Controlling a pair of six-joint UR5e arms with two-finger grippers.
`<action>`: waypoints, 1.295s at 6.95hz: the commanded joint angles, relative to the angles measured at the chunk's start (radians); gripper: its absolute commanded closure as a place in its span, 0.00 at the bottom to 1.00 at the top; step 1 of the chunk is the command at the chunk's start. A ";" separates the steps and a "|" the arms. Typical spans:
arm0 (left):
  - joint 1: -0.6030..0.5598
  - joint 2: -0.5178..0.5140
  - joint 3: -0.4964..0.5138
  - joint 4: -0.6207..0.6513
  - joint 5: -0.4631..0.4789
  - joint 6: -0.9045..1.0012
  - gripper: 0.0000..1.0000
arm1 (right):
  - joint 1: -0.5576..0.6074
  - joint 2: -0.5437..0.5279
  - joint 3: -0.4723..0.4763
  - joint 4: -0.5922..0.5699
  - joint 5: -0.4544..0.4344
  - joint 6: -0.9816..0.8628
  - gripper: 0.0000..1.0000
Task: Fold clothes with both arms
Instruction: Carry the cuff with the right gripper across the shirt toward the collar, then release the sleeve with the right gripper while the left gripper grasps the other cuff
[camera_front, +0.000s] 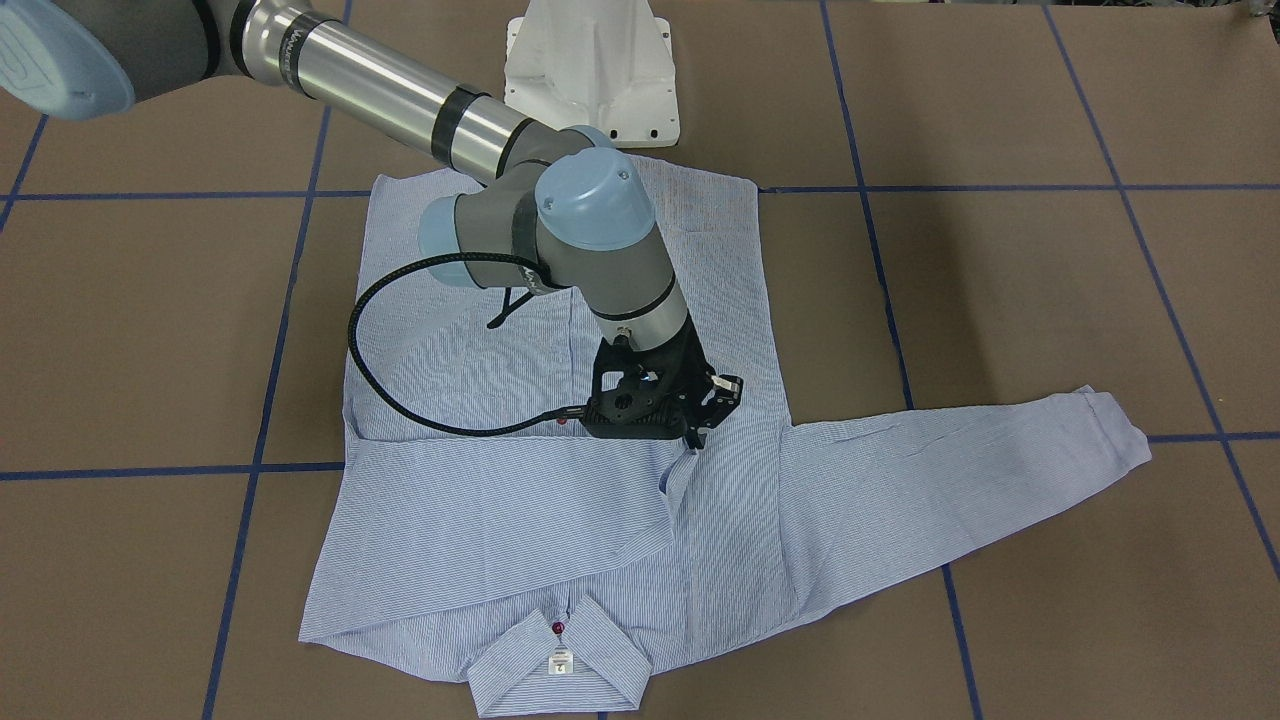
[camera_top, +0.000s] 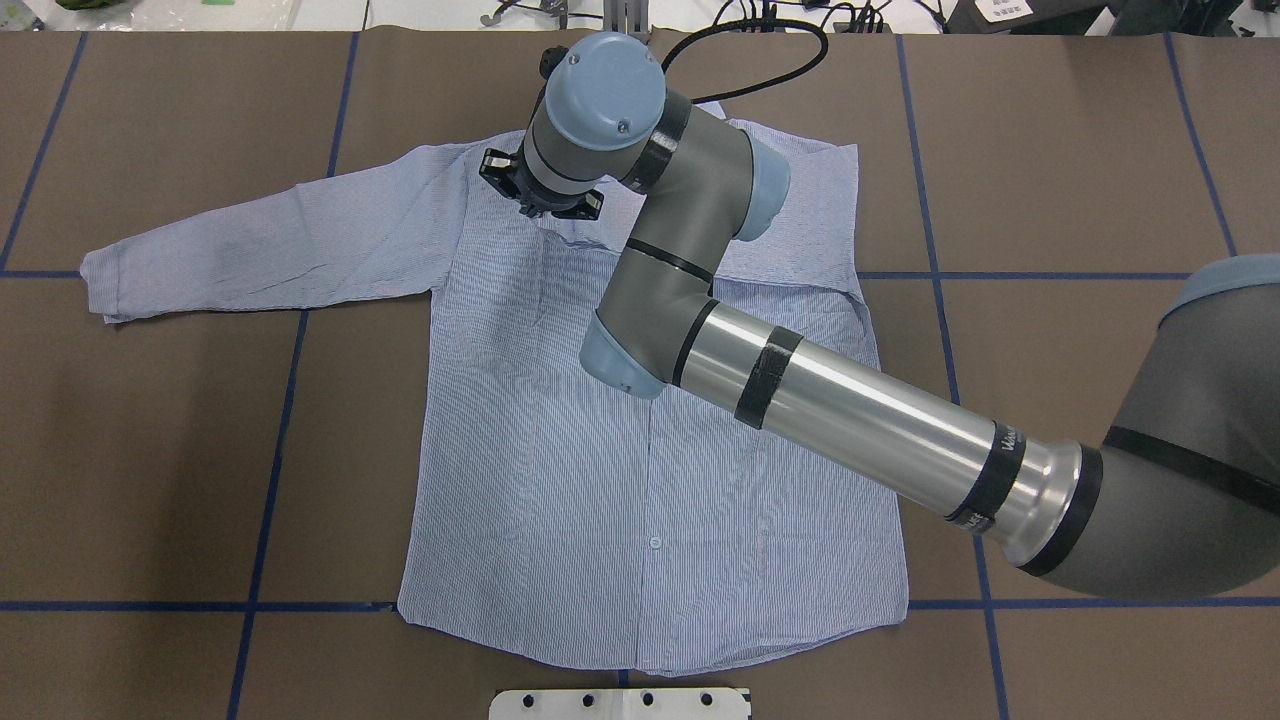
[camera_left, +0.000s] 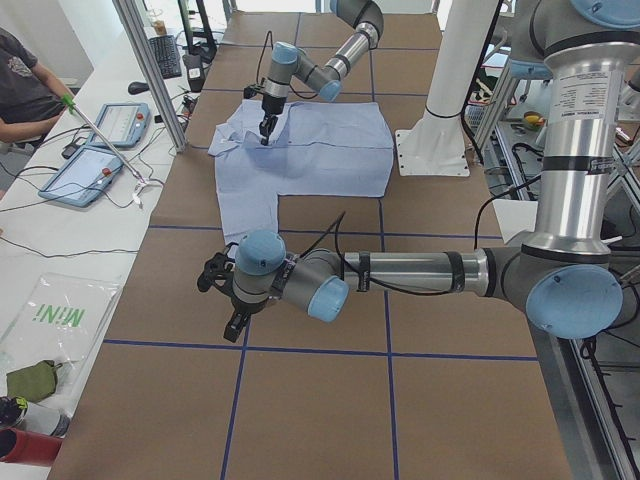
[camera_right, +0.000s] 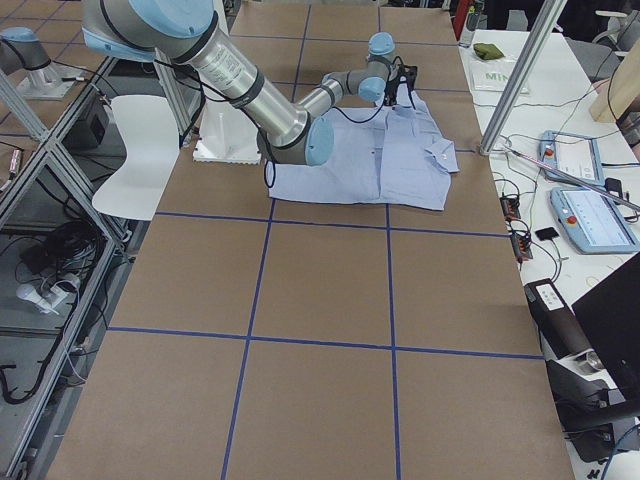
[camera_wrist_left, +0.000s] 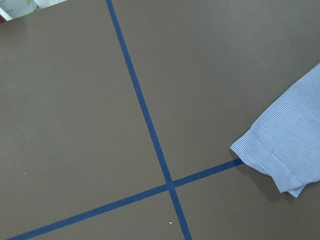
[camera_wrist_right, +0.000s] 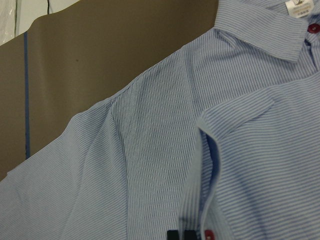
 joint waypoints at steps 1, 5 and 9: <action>0.007 0.001 0.007 0.003 -0.022 0.001 0.00 | -0.034 0.010 -0.013 0.000 -0.030 0.002 0.00; 0.146 -0.074 0.139 -0.063 -0.034 -0.340 0.01 | 0.054 -0.113 0.092 -0.009 0.116 0.014 0.00; 0.297 -0.100 0.256 -0.339 -0.034 -0.690 0.12 | 0.305 -0.475 0.363 -0.012 0.409 -0.209 0.00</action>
